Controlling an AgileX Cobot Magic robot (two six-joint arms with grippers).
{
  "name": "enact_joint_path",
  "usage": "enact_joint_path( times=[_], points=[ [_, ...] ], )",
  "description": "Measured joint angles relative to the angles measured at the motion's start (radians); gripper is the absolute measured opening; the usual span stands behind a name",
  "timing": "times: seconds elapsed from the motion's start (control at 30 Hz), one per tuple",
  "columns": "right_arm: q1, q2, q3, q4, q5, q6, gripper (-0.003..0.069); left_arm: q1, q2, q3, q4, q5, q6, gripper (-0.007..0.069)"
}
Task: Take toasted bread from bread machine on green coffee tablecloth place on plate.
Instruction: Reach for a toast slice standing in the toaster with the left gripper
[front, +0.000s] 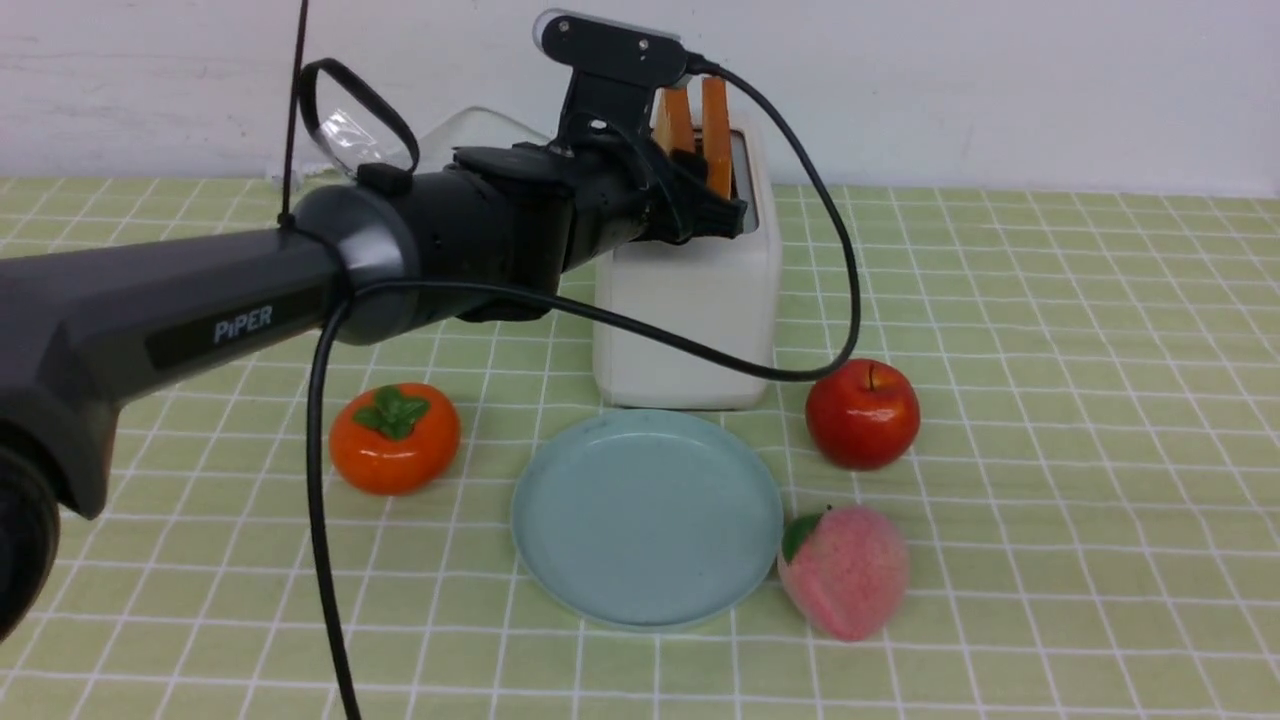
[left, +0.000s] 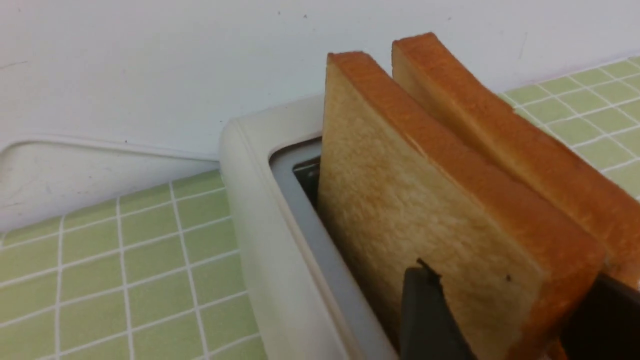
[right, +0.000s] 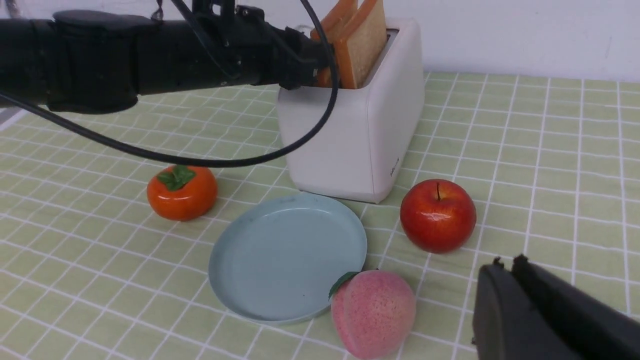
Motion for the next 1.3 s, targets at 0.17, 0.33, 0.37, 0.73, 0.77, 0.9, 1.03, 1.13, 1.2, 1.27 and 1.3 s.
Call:
enact_joint_path(
  times=[0.17, 0.33, 0.37, 0.73, 0.77, 0.9, 1.03, 1.13, 1.2, 1.27, 1.3],
  points=[
    [0.000, 0.000, 0.000, 0.000, 0.000, 0.000, 0.0035, 0.000, 0.026, -0.045, 0.000, -0.022, 0.000, 0.0358],
    [0.000, 0.000, 0.000, 0.000, 0.000, 0.000, 0.0039, 0.000, 0.028, -0.072, 0.000, -0.023, 0.000, 0.0355],
    [0.000, 0.000, 0.000, 0.000, 0.000, 0.000, 0.0041, 0.000, 0.028, -0.073, 0.000, -0.026, 0.000, 0.0351],
    [0.000, 0.000, 0.000, 0.001, 0.000, 0.000, 0.0042, 0.000, 0.038, -0.074, 0.011, -0.036, -0.001, 0.0179],
    [0.000, 0.000, 0.000, 0.001, 0.000, 0.000, 0.0042, 0.000, 0.038, -0.074, 0.011, -0.036, -0.001, 0.0158],
    [0.000, 0.000, 0.000, 0.001, -0.001, -0.011, 0.0038, 0.000, 0.038, -0.074, 0.014, -0.038, -0.001, 0.0100],
    [0.000, 0.000, 0.000, 0.003, -0.009, -0.073, 0.0011, 0.000, 0.038, -0.074, 0.011, -0.039, -0.001, 0.0099],
    [0.000, 0.000, 0.000, 0.021, -0.018, -0.092, -0.0004, 0.000, 0.038, -0.074, 0.011, -0.041, -0.002, 0.0099],
    [0.000, 0.000, 0.000, 0.036, -0.018, -0.102, -0.0008, 0.000, 0.035, -0.074, 0.010, -0.046, -0.002, 0.0099],
    [0.000, 0.000, 0.000, 0.037, -0.018, -0.106, -0.0007, 0.000, 0.033, -0.076, 0.007, -0.050, -0.002, 0.0099],
    [0.000, 0.000, 0.000, 0.037, -0.018, -0.108, -0.0007, 0.000, 0.032, -0.077, 0.006, -0.052, -0.002, 0.0099]
  ],
)
